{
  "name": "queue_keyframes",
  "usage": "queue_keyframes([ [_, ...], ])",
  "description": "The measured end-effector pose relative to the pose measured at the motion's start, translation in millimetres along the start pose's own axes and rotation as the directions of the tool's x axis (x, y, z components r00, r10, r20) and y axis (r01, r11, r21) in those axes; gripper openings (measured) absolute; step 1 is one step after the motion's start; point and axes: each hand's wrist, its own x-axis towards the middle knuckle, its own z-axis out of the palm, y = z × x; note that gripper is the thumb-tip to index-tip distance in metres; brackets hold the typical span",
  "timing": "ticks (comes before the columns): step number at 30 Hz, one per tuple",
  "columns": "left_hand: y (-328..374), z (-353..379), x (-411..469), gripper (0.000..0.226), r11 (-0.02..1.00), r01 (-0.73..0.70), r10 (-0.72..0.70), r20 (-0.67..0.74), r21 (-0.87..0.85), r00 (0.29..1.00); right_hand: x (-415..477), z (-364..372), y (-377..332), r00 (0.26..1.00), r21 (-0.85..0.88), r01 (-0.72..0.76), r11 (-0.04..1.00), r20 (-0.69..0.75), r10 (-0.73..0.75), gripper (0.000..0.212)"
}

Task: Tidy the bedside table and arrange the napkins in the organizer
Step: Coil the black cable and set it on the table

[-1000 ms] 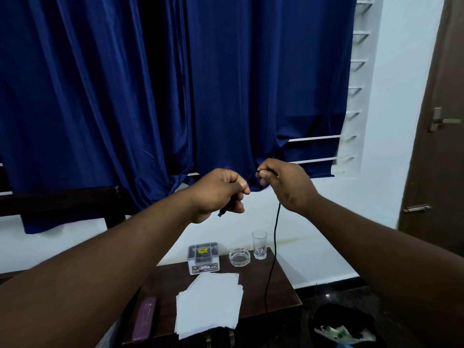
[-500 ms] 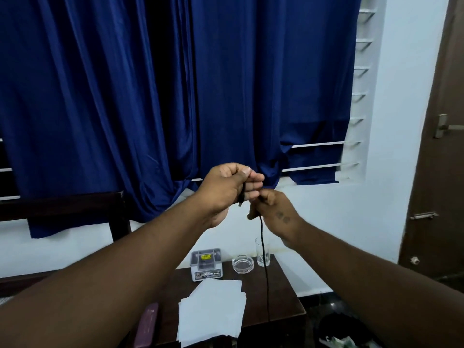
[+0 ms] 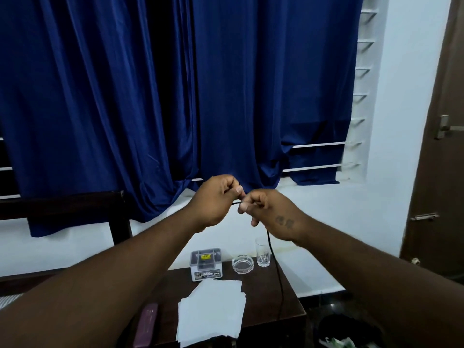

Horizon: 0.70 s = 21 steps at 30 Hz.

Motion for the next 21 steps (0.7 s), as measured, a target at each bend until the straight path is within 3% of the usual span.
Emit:
queue_keyframes([
  [4, 2, -2, -7, 0.024, 0.993, 0.059, -0.049, 0.095, -0.102, 0.994, 10, -24, -6, 0.989, -0.162, 0.075, 0.984, -0.110, -0.094, 0.014],
  [12, 12, -6, -9, 0.028, 0.974, 0.109, -0.076, 0.170, -0.197, 0.983, 21, -41, -4, 0.960, -0.226, 0.162, 0.961, -0.190, -0.206, 0.015],
  [15, 18, -6, -11, 0.023, 0.948, 0.135, -0.080, 0.195, -0.287, 0.977, 24, -41, 1, 0.950, -0.169, 0.196, 0.966, -0.210, -0.230, 0.013],
  [21, 29, -3, -16, 0.023, 0.826, 0.175, -0.056, 0.231, -0.535, 0.971, 23, -33, 9, 0.968, 0.154, 0.192, 0.969, -0.191, -0.161, 0.016],
])
